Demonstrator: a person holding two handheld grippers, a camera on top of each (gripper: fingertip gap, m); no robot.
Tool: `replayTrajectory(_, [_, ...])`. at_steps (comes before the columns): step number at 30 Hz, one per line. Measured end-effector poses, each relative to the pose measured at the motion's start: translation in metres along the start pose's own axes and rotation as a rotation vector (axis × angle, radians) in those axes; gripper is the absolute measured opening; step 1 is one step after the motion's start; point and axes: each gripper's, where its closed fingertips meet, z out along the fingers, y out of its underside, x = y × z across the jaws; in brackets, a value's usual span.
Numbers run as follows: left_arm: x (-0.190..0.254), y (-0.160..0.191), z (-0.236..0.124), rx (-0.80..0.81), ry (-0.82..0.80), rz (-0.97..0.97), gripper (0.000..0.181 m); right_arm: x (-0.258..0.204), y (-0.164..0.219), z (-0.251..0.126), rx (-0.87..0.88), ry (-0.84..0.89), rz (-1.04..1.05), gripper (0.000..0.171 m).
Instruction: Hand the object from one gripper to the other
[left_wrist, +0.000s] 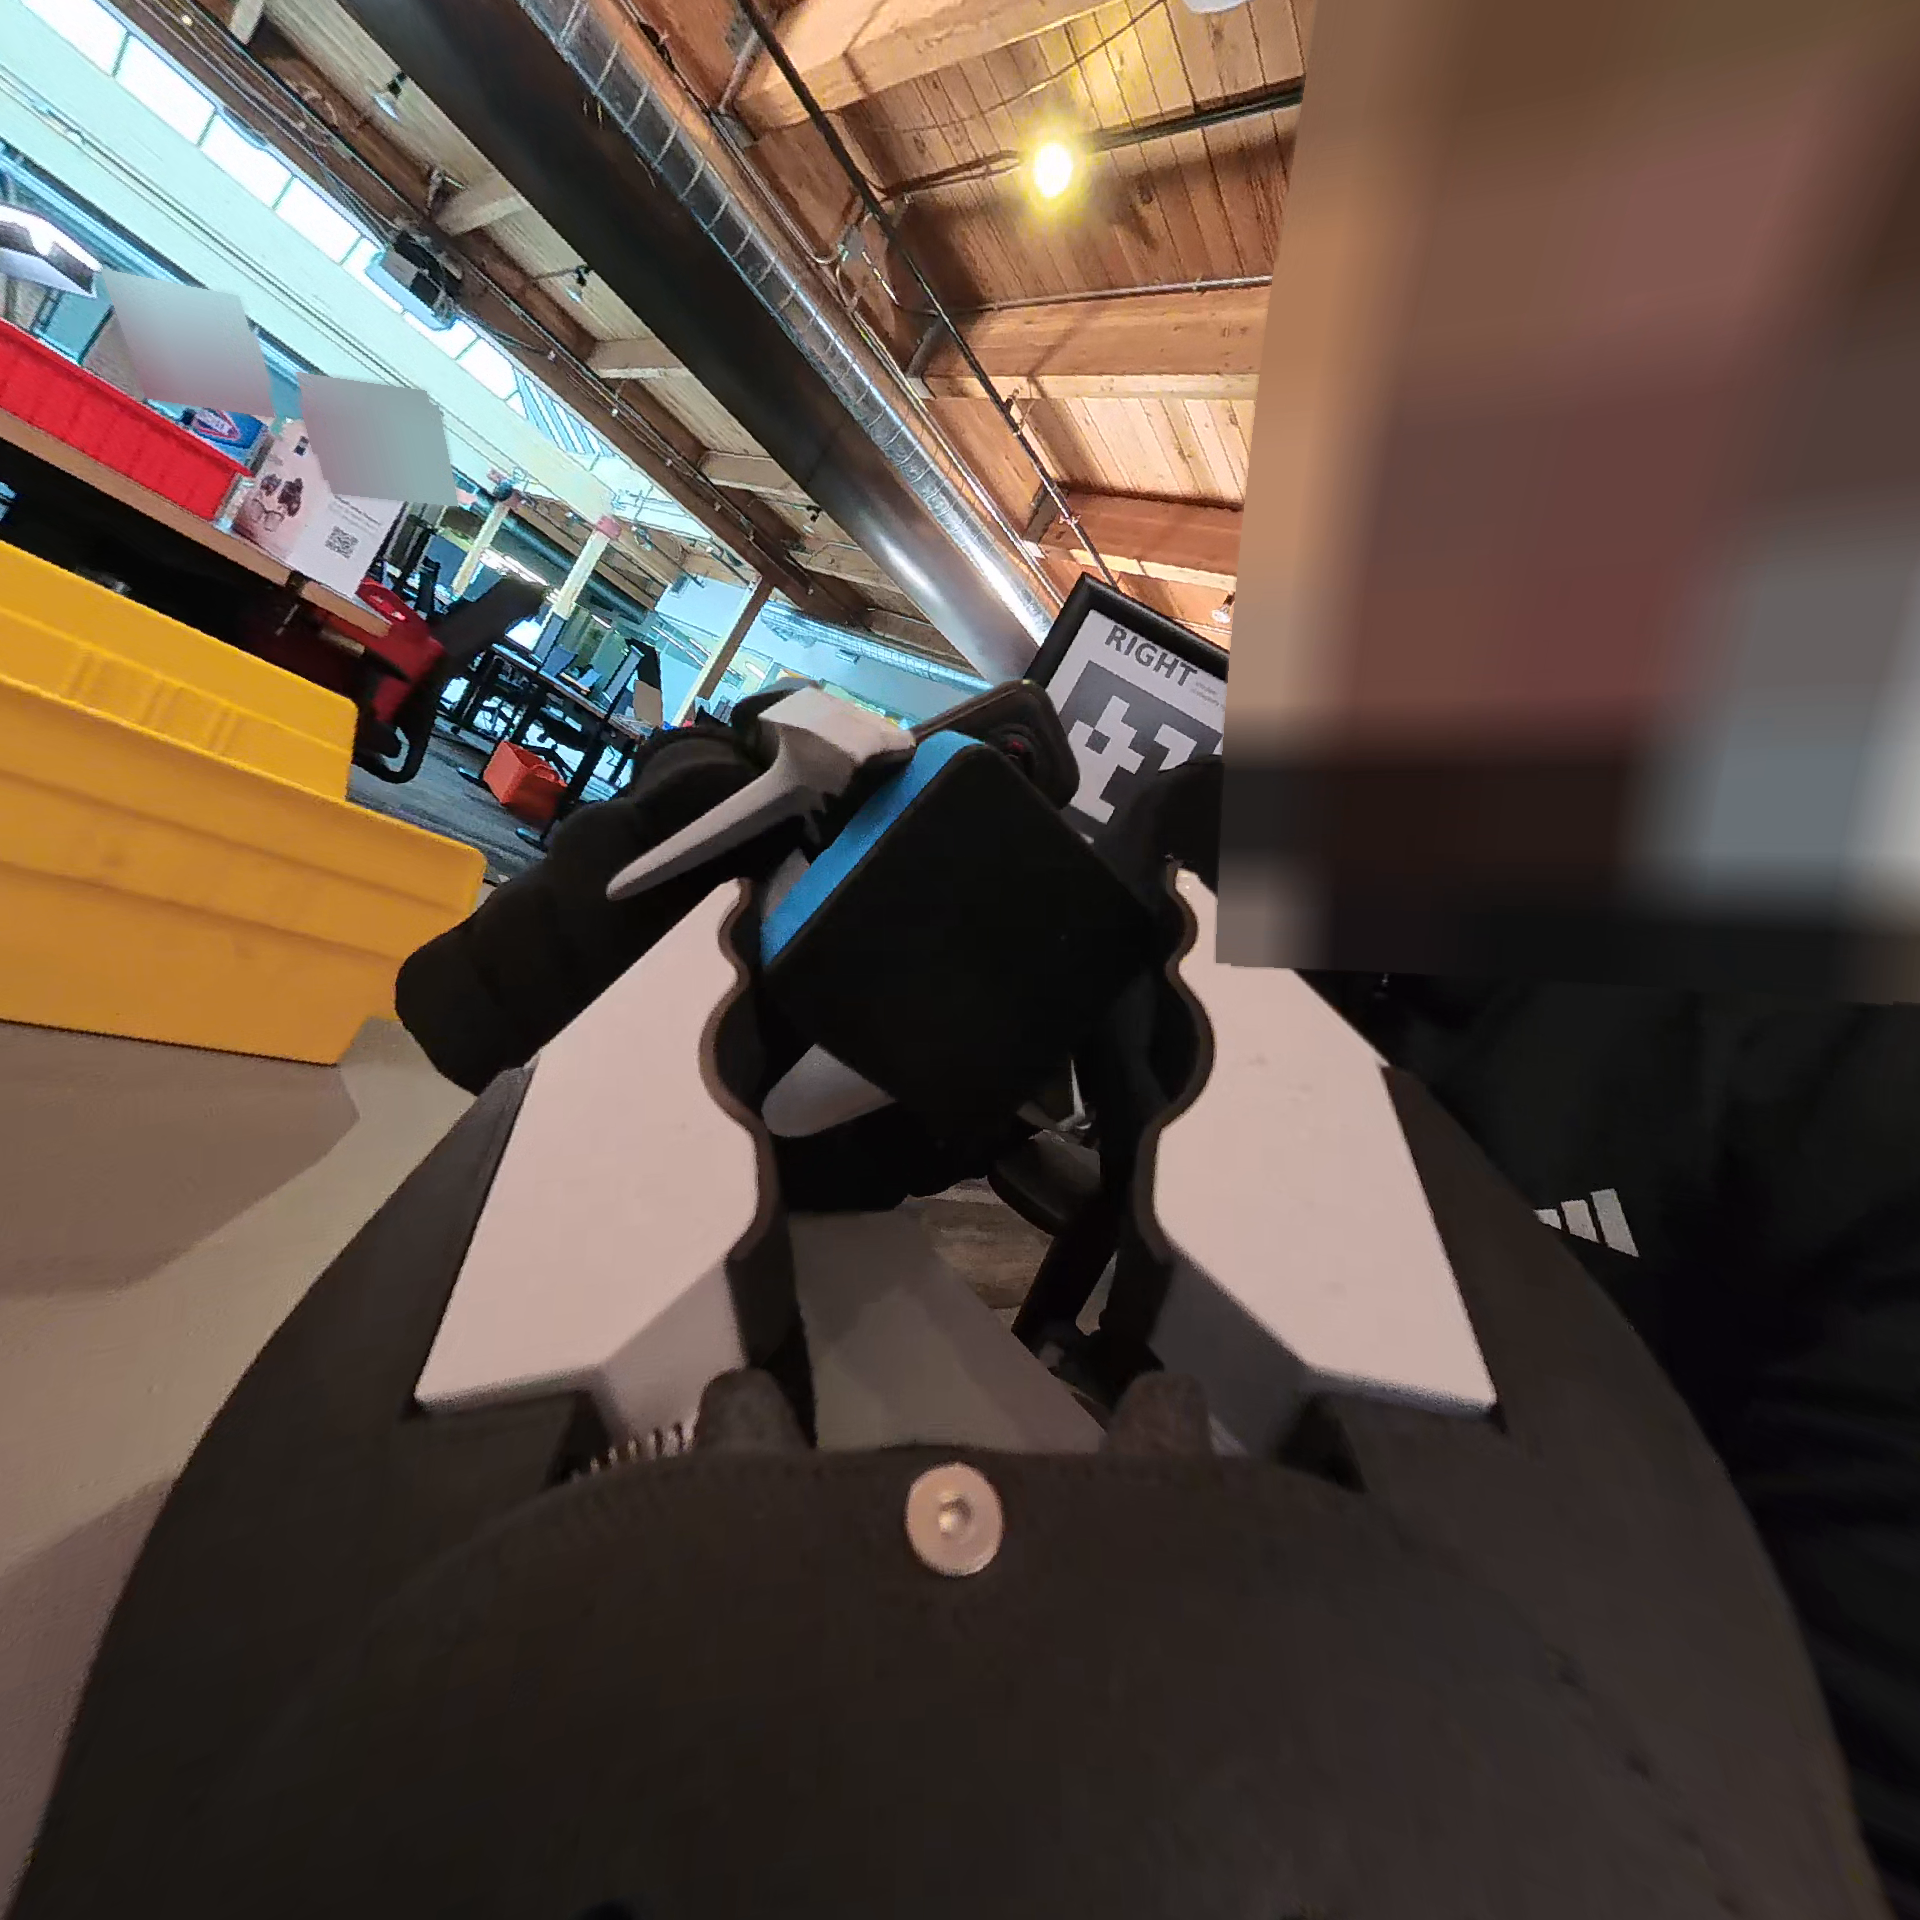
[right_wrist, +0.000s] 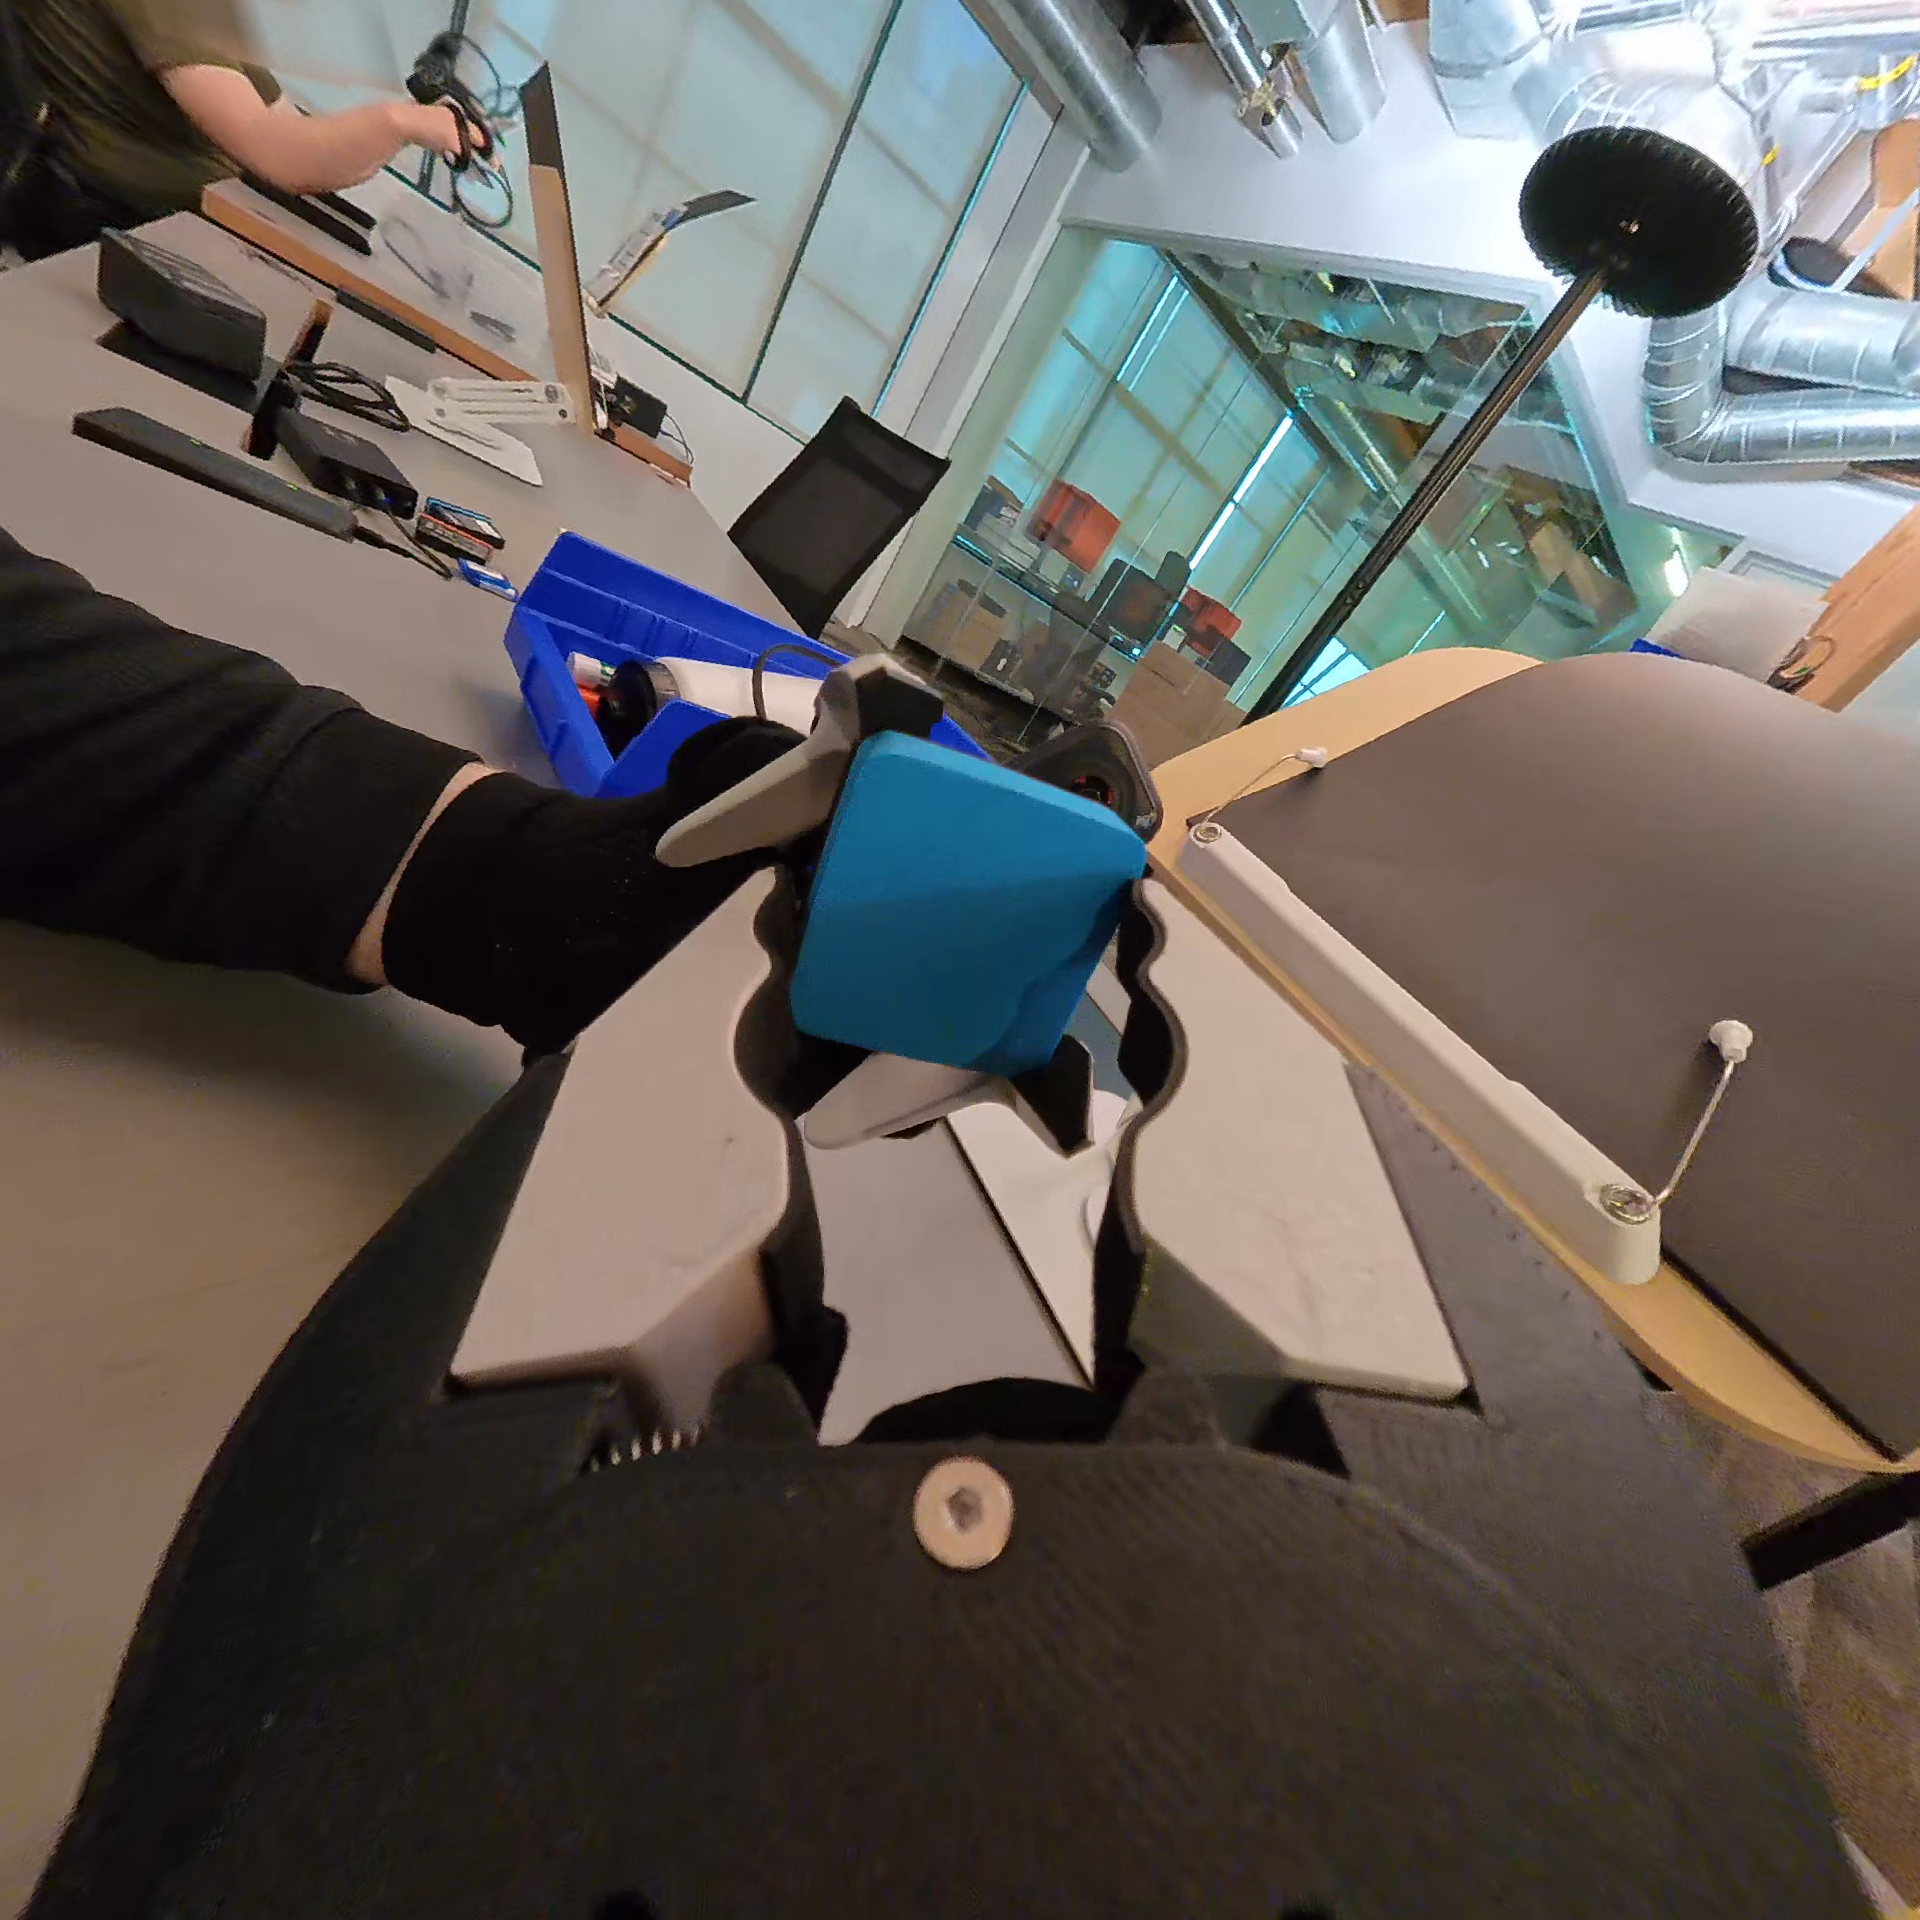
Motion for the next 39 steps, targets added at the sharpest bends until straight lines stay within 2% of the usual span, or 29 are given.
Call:
replayTrajectory(5, [-0.009, -0.006, -0.002, 0.021, -0.061, 0.014, 0.074, 0.008, 0.007, 0.0, -0.03, 0.02, 0.051, 0.058])
replayTrajectory(8, [-0.02, -0.02, -0.012, 0.053, -0.205, 0.099, 0.08, 0.022, 0.009, -0.005, -0.012, 0.039, 0.186, 0.058])
replayTrajectory(11, [-0.025, -0.027, -0.019, -0.017, -0.386, 0.252, 0.09, 0.039, 0.011, -0.013, 0.022, 0.041, 0.393, 0.058])
replayTrajectory(14, [-0.032, -0.035, -0.022, -0.143, -0.623, 0.504, 0.094, 0.047, 0.024, -0.016, 0.031, -0.034, 0.668, 0.058])
replayTrajectory(17, [-0.043, -0.033, -0.025, -0.395, -0.881, 0.803, 0.101, 0.046, 0.035, -0.02, 0.061, -0.152, 0.949, 0.058])
replayTrajectory(21, [-0.054, -0.027, -0.02, -0.682, -1.05, 1.076, 0.105, 0.05, 0.039, -0.026, 0.12, -0.244, 1.182, 0.058])
replayTrajectory(26, [-0.069, -0.013, -0.012, -0.779, -1.065, 1.135, 0.097, 0.03, 0.036, -0.025, 0.071, -0.377, 1.227, 0.058])
replayTrajectory(32, [-0.066, -0.003, -0.006, -0.812, -1.007, 1.133, 0.065, 0.017, 0.031, -0.022, 0.043, -0.435, 1.221, 0.058])
replayTrajectory(35, [-0.064, -0.005, -0.007, -0.797, -1.011, 1.128, 0.058, 0.015, 0.03, -0.02, 0.045, -0.434, 1.218, 0.059])
replayTrajectory(36, [-0.063, -0.006, -0.007, -0.793, -1.014, 1.123, 0.058, 0.016, 0.028, -0.019, 0.054, -0.421, 1.2, 0.061])
replayTrajectory(39, [-0.056, -0.013, -0.01, -0.773, -1.025, 1.079, 0.058, 0.023, 0.019, -0.017, 0.082, -0.369, 1.133, 0.087])
